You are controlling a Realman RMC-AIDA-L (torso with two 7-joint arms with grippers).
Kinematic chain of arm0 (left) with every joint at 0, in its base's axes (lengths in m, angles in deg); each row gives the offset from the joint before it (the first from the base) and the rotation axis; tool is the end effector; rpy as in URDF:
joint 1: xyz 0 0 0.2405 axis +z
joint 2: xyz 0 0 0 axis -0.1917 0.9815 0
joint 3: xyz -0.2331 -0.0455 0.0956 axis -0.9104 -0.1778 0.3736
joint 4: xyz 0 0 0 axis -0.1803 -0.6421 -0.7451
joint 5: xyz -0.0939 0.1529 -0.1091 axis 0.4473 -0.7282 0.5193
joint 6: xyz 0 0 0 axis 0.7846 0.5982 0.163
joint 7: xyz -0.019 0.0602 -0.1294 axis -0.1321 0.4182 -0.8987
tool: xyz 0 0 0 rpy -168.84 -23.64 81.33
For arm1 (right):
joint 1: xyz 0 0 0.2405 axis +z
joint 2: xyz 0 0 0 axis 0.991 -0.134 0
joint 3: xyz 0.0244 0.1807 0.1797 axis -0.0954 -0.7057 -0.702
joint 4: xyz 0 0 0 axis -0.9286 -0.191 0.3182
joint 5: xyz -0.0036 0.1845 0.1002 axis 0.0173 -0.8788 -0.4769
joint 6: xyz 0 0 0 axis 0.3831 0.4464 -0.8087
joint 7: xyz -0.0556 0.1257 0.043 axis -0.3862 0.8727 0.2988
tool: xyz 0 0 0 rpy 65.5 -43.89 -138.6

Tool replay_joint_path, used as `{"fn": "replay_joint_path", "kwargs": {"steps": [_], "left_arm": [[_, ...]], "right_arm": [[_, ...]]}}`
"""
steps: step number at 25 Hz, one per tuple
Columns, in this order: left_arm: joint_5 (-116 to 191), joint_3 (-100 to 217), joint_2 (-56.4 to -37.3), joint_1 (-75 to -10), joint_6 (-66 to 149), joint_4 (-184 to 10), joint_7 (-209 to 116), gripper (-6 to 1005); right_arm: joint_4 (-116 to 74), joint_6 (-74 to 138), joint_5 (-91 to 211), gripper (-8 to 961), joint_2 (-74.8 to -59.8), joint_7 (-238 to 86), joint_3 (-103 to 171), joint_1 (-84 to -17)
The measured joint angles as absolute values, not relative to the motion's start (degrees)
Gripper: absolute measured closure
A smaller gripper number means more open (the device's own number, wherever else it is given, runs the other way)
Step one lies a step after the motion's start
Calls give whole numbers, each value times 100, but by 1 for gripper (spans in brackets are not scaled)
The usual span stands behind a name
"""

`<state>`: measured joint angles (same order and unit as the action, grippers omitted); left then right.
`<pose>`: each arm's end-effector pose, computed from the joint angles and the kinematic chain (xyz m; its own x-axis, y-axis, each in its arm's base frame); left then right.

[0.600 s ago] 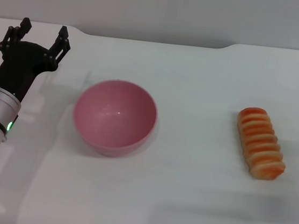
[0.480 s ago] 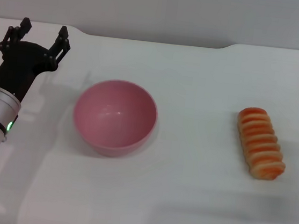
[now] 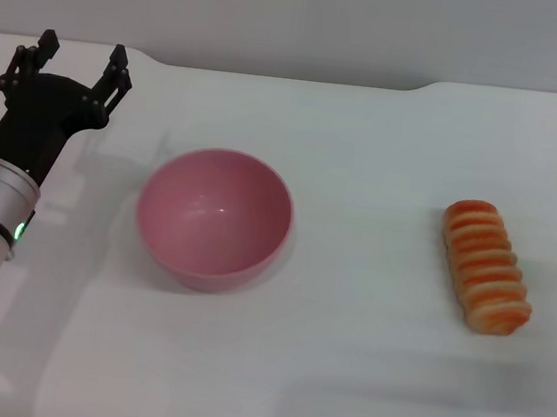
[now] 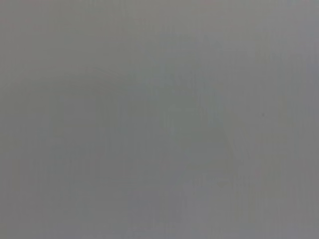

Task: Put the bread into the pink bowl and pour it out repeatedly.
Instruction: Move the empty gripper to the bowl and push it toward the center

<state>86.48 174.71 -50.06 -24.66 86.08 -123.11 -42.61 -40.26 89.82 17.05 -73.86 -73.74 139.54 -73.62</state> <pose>-0.2796 0.3285 -0.0301 0.6894 -0.0582 0.7220 0.7027 -0.1881 -0.6862 0.3511 0.2743 -0.0047 0.7045 0.0609 -0.7071 -0.7062 -0.0385 -0.7070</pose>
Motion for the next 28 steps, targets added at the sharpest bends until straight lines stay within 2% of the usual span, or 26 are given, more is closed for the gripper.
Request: {"fn": "replay_joint_path", "kwargs": {"steps": [28], "left_arm": [[8628, 17444, -5009, -2504, 8267, -12337, -4271, 214]], "right_arm": [[-3942, 8846, 1729, 287, -7369, -7410, 13961, -7330]]}}
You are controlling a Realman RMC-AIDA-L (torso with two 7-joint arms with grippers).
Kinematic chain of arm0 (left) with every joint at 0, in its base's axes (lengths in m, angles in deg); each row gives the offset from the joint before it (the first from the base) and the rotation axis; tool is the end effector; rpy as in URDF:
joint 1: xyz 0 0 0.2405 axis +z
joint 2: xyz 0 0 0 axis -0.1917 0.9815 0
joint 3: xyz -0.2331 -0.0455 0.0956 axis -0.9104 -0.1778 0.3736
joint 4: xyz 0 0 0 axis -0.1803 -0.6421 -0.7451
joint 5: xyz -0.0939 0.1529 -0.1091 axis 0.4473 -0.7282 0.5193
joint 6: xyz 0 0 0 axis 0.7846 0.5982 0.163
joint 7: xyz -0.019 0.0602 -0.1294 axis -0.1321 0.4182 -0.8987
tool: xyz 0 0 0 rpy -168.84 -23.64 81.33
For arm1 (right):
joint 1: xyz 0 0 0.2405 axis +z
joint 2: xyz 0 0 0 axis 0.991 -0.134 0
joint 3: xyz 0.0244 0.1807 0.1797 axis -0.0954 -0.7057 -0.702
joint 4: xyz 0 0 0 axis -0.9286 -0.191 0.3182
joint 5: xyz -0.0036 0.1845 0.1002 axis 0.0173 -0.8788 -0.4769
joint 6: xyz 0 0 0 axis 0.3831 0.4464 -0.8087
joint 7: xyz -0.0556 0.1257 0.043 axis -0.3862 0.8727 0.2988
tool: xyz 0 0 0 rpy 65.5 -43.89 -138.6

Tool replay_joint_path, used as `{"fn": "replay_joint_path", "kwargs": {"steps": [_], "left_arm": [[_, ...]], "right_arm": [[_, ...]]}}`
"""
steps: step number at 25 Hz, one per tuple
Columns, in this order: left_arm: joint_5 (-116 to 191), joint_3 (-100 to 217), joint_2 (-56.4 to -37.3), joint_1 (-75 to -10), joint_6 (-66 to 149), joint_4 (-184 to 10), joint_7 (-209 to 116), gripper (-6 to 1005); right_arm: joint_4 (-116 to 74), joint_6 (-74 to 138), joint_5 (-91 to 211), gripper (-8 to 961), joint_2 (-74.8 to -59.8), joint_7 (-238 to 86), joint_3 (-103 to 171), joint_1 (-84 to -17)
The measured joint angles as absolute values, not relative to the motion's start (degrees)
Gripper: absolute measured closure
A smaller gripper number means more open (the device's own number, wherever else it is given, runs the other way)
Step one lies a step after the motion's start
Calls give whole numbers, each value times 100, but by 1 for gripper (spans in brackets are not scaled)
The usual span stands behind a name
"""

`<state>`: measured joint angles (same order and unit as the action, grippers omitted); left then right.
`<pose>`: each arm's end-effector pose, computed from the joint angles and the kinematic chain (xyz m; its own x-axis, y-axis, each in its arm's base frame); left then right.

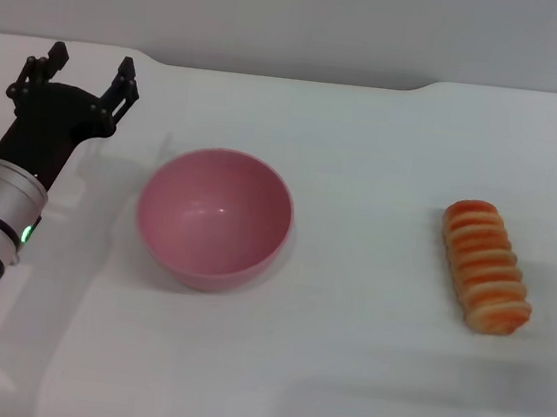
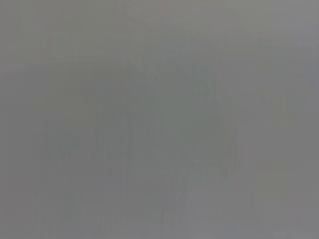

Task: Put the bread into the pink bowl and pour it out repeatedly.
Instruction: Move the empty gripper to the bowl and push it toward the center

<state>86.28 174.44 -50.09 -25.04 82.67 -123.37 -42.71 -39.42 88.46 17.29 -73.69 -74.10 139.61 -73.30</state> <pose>-0.2817 0.3313 -0.0358 0.6960 -0.0093 0.7180 0.7028 -0.1958 -0.6839 0.3561 0.2742 -0.0068 0.7187 0.0289 -0.6948 -0.6936 -0.0405 -0.7192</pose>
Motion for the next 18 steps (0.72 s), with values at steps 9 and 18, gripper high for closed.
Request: {"fn": "replay_joint_path", "kwargs": {"steps": [9, 18], "left_arm": [[8624, 17499, -5012, -2337, 8220, -12657, -4273, 219], [8589, 17491, -4951, -2169, 8085, -13006, -4215, 224]], "right_arm": [[-3838, 8828, 1740, 288, -7352, -7420, 13968, -7266], [-3889, 8822, 1741, 288, -7342, -7417, 13948, -7206]]}}
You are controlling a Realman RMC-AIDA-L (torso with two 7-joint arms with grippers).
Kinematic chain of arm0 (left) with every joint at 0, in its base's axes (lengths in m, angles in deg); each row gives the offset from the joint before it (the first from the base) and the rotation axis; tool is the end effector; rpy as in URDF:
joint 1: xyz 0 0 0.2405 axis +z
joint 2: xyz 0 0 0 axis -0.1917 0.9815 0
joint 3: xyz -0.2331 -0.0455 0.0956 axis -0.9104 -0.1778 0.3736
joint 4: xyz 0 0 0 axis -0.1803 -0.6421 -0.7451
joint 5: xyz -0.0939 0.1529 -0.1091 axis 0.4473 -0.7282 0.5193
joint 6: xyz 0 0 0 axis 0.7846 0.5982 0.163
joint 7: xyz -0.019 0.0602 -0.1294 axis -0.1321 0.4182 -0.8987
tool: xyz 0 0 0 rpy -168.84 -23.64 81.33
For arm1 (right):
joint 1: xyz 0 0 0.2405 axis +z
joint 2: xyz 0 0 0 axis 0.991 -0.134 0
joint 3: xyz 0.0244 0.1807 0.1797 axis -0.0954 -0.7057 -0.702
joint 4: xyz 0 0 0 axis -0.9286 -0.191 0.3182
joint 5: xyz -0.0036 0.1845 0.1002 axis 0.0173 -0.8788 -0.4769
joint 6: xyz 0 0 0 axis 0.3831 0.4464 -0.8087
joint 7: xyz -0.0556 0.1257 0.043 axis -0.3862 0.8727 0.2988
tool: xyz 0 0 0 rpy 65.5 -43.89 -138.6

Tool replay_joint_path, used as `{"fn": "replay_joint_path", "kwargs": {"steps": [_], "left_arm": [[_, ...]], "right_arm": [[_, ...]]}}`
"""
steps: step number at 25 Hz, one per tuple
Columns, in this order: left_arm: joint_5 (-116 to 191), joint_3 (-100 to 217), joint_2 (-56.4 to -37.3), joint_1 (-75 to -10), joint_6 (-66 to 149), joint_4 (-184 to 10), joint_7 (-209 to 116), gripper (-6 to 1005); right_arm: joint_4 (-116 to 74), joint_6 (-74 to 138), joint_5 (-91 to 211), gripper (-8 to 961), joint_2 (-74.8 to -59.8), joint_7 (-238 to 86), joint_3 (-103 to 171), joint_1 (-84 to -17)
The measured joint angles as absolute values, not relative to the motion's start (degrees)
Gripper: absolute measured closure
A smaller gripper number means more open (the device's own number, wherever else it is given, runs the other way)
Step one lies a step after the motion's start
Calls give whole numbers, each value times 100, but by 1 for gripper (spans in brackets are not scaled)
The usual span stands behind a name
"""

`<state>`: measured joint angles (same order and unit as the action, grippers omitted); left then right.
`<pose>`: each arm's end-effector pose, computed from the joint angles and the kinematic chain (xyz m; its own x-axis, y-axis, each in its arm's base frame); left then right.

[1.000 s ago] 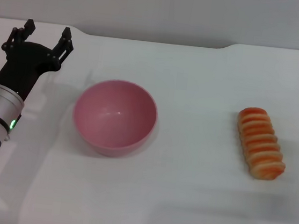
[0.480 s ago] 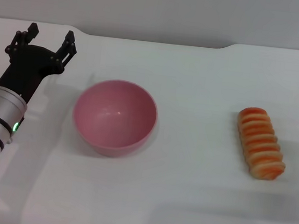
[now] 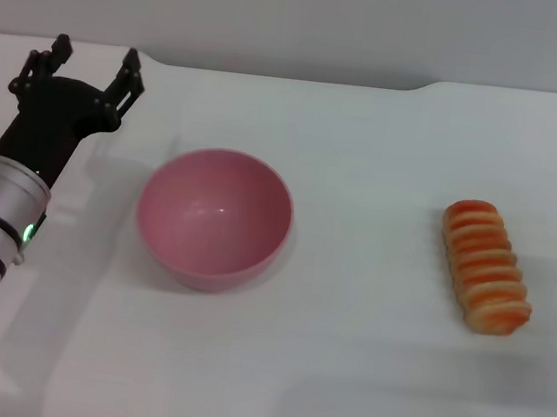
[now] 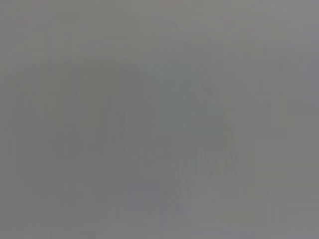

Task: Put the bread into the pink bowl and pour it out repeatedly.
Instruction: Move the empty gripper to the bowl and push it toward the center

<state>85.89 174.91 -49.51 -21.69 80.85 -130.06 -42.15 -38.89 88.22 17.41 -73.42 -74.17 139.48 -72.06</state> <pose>-0.2697 0.3247 -0.0329 0.6685 -0.0246 0.7433 0.7239 -0.2077 -0.6580 0.3541 0.2808 -0.0054 0.7259 0.0337 -0.6870 -0.6852 -0.0515 -0.7265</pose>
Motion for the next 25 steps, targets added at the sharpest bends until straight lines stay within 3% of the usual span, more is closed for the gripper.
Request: {"fn": "replay_joint_path", "kwargs": {"steps": [4, 7, 9, 13, 25], "left_arm": [[8582, 17263, -4704, -1827, 6725, -14261, -4102, 227], [8578, 16721, -4561, -1456, 4411, -15890, -3748, 228], [8577, 16358, -4632, -1220, 3068, -16697, -3447, 229], [8574, 15849, -4963, -872, 1271, -17802, -2792, 232], [8345, 15775, -4974, -1383, -347, -18034, -2560, 239]], "right_arm": [[-4022, 8728, 1735, 288, -7342, -7389, 13923, -7192], [-4134, 8611, 1717, 288, -7341, -7391, 13911, -7191], [-4181, 8559, 1712, 289, -7341, -7391, 13908, -7190], [-4208, 8525, 1703, 289, -7342, -7391, 13850, -7197], [-4254, 8423, 1718, 287, -7342, -7422, 13823, -7202]]}}
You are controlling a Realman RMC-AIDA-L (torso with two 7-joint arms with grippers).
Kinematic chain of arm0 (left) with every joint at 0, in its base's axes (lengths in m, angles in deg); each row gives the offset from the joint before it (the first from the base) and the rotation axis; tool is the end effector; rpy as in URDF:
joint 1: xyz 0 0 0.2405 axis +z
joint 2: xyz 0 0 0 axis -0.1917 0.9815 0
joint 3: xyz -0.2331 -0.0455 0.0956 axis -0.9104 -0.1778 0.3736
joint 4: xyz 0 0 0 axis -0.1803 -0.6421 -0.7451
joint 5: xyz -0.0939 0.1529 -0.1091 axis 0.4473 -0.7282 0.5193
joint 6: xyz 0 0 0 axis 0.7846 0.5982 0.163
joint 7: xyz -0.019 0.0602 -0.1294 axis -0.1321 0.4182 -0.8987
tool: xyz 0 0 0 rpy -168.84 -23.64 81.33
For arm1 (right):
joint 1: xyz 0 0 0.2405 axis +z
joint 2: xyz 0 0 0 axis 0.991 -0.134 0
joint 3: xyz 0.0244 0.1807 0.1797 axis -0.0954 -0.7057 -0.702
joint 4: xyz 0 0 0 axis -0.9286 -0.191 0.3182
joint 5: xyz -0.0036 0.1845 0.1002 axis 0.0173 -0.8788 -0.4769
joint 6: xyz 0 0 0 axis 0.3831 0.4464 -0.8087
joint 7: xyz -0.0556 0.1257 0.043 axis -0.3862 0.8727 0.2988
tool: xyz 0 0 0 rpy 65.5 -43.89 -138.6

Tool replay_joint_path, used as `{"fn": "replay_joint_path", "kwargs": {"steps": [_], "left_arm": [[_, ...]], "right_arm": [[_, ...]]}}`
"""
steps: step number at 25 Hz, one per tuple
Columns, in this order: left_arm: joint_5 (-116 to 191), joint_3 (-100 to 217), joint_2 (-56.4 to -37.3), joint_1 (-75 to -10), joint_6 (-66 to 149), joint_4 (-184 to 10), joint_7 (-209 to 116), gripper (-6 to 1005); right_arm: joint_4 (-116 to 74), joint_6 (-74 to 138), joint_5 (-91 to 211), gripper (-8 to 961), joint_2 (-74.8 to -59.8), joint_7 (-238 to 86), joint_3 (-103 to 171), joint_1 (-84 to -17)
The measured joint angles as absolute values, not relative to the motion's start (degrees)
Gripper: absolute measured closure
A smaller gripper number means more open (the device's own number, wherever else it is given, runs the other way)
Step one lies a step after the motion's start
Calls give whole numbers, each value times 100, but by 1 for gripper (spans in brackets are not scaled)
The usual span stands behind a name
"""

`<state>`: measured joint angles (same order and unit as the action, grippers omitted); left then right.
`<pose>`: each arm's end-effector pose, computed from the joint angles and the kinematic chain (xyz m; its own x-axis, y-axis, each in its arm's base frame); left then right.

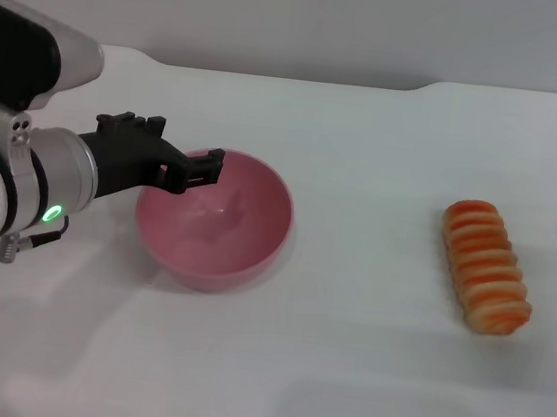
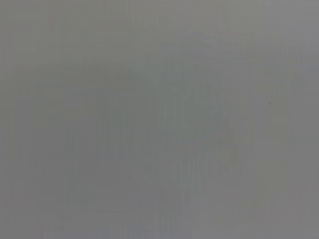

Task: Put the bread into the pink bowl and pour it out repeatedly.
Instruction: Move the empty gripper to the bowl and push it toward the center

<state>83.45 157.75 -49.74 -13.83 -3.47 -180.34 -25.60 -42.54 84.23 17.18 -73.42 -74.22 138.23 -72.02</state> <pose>-0.1896 0.3170 -0.0128 0.7825 0.4740 0.4037 0.6150 -0.4875 -0.6197 0.3478 0.2919 -0.0052 0.7051 0.0241 -0.7087 -0.7076 -0.0413 -0.7054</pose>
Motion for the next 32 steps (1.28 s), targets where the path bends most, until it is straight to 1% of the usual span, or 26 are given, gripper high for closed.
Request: {"fn": "replay_joint_path", "kwargs": {"steps": [24, 32], "left_arm": [[8097, 15650, -4972, -1654, -845, -17645, -2527, 253], [8103, 15573, -4977, -1641, -845, -17563, -2582, 257]], "right_arm": [[-4294, 8460, 1743, 287, -7366, -7427, 13874, -7280], [-4342, 8465, 1760, 288, -7377, -7428, 13925, -7354]]}}
